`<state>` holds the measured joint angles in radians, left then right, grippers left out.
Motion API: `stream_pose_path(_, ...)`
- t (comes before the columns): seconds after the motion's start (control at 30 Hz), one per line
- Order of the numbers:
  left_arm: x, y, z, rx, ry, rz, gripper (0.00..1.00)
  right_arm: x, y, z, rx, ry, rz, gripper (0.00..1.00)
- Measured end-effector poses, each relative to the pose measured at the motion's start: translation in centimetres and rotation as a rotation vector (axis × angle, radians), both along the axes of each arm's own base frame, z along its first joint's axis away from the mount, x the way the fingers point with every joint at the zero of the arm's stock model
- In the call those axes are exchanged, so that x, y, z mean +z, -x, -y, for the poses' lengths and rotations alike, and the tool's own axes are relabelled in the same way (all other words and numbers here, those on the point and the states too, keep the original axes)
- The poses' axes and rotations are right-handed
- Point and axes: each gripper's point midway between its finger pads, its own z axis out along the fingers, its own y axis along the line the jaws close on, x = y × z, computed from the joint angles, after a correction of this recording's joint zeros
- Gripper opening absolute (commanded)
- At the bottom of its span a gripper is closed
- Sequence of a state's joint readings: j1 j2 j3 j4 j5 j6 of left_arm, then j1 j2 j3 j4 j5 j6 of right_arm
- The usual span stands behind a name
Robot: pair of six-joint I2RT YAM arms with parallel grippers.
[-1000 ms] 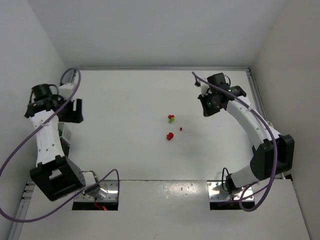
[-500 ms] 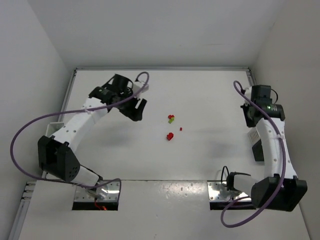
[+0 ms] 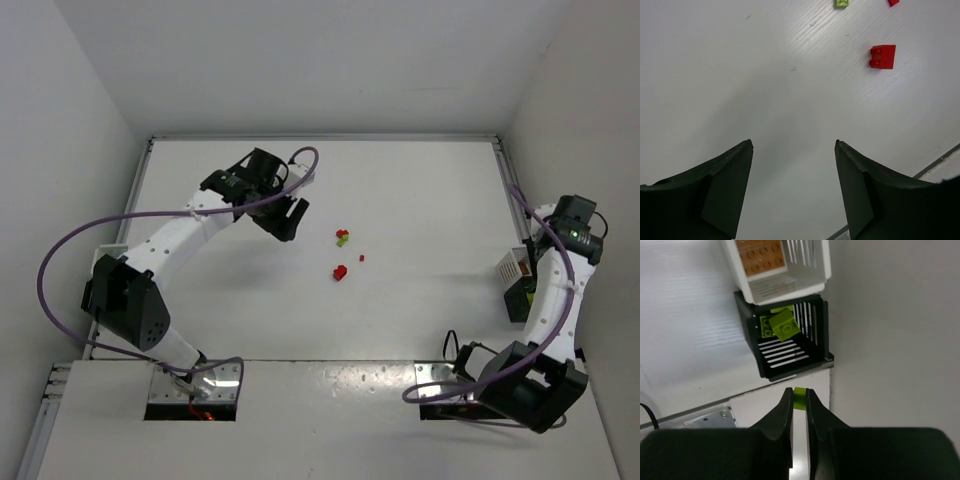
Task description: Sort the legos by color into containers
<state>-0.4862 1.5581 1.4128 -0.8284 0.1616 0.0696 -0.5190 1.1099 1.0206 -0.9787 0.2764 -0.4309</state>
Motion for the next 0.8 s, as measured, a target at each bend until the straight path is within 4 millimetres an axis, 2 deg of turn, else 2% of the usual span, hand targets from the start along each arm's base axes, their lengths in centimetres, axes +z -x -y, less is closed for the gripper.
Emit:
stream_pose_path(0.13,-0.1,-0.2,0.0,0.003,-0.005,0.0,0.72,-0.5,0.9,1.1,-0.02,-0.015,-0.017,0.0)
stream_pose_path(0.37,0.1,-0.8,0.2,0.007,-0.016,0.008,0.72,-3.4,1.7,1.9,-0.033,-0.123,-0.075,0.0)
stream_pose_path(0.57,0.1,-0.9,0.1,0.012,-0.022,0.011,0.72,-4.5,1.2,2.0,-0.017,-0.167,-0.083,0.2)
stream_pose_path(0.67,0.1,-0.9,0.1,0.013,-0.024,0.011,0.72,-4.8,1.1,1.9,-0.007,-0.178,-0.086,0.33)
stream_pose_path(0.8,0.1,-1.0,0.0,0.02,-0.03,0.014,0.72,-4.8,0.8,1.8,0.007,-0.188,-0.077,0.36)
